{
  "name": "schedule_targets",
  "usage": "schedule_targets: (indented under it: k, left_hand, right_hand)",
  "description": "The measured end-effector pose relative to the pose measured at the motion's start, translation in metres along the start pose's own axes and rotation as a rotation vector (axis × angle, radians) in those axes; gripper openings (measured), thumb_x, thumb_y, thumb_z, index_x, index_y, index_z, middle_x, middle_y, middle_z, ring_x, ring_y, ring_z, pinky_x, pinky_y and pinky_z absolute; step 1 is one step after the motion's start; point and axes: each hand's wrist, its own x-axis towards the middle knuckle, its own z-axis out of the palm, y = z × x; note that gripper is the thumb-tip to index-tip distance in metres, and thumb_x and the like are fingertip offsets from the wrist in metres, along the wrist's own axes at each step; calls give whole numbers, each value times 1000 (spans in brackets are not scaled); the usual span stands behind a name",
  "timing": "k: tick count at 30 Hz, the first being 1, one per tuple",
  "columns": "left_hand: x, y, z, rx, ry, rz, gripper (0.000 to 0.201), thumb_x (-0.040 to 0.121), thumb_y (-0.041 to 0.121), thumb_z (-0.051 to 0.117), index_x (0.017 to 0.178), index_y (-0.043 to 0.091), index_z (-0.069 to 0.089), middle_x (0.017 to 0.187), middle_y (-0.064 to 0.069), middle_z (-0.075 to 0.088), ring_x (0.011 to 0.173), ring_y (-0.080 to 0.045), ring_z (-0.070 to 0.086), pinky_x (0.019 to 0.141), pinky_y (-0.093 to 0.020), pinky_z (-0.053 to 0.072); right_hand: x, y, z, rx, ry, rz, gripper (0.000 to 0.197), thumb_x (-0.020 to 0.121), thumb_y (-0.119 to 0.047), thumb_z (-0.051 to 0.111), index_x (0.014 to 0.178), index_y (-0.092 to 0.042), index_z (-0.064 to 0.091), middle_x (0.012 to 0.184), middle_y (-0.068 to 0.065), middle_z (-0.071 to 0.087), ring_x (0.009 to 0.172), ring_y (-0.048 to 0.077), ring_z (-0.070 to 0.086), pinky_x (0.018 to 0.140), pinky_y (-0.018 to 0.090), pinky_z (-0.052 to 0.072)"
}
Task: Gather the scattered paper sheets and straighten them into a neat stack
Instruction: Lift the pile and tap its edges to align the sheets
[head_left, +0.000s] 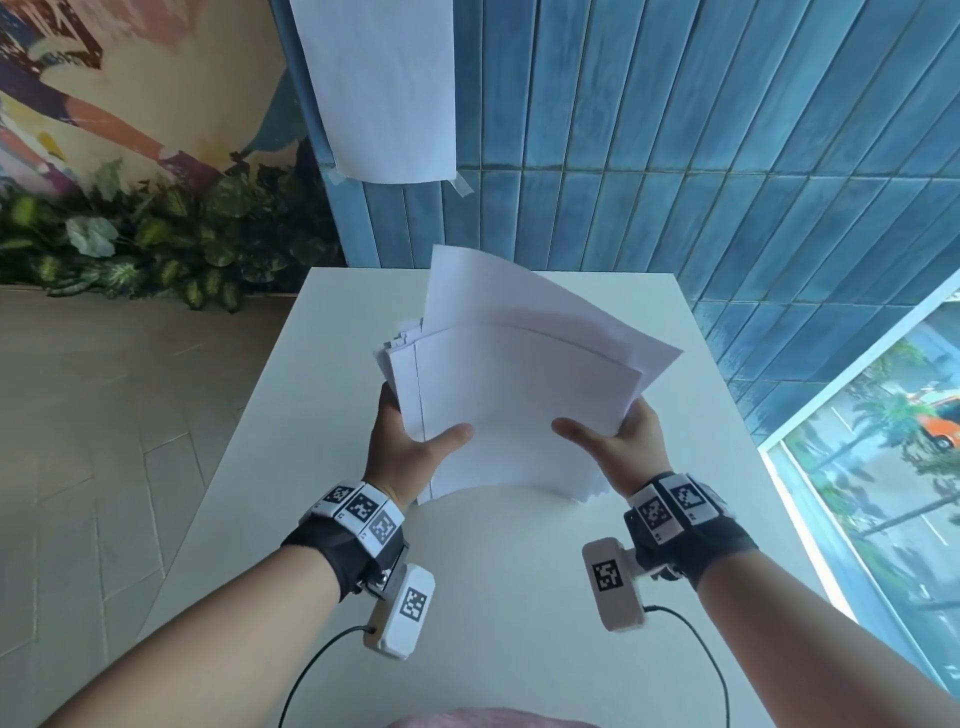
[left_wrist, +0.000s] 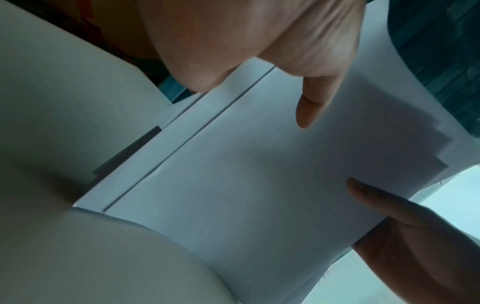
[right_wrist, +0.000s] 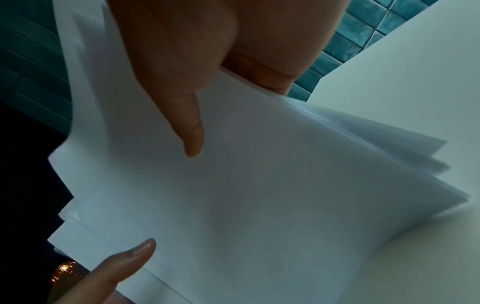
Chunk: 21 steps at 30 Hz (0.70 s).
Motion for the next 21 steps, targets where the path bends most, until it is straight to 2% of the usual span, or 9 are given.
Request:
schedule_targets:
  k: [4, 7, 9, 12, 15, 19, 21]
  left_hand:
    - [5, 10, -3, -44, 31, 15, 65, 60, 17, 81, 119, 22, 54, 109, 2, 70, 97, -9, 68, 87, -34, 56]
    - [12, 24, -11, -18, 54, 104, 54, 63, 21, 79, 110, 27, 53, 106, 3, 69, 97, -10, 68, 90, -40, 55]
    - [13, 34, -10, 0, 52, 171, 53, 65, 26, 80, 109, 29, 51, 110, 0, 67, 103, -15, 65, 94, -42, 52]
    - [11, 45, -4, -37, 50, 235, 59, 68, 21, 82, 116, 24, 49, 118, 0, 63, 109, -13, 62, 96, -30, 48]
    - [13, 44, -3, 9, 48, 237, 62, 67, 13, 83, 116, 24, 46, 116, 0, 62, 106, -11, 62, 92, -26, 50]
    - [12, 19, -4, 97, 3, 104, 50, 72, 18, 78, 112, 25, 48, 105, 7, 66, 99, -11, 65, 91, -37, 53]
    - [8, 7, -3, 139, -11, 59, 41, 79, 21, 73, 112, 22, 49, 103, 9, 66, 97, -11, 64, 91, -39, 52]
  right_hand:
    - [4, -8, -8, 14, 34, -46, 39, 66, -14, 85, 98, -18, 63, 92, -8, 71, 82, 0, 69, 68, 14, 53]
    - [10, -14, -15, 30, 38, -73, 33, 69, -12, 82, 97, -13, 65, 91, -2, 72, 78, 1, 69, 68, 18, 53]
    - [12, -18, -15, 36, 31, -87, 37, 68, -16, 84, 100, -10, 66, 93, 1, 73, 84, 7, 70, 74, 24, 53]
    - [14, -22, -11, 82, 33, -90, 51, 61, -22, 88, 106, -12, 65, 101, 3, 73, 94, 16, 70, 81, 32, 54]
    - [14, -22, -10, 70, 39, -93, 53, 63, -13, 86, 110, -12, 62, 102, 2, 72, 93, 12, 69, 79, 27, 55]
    - [10, -8, -8, -23, 15, -34, 37, 67, -8, 82, 100, -9, 65, 88, 0, 70, 70, -7, 65, 63, 9, 51]
    - [6, -1, -6, -33, 15, 1, 27, 69, -9, 81, 92, -9, 67, 83, 2, 70, 64, -7, 64, 59, 9, 49]
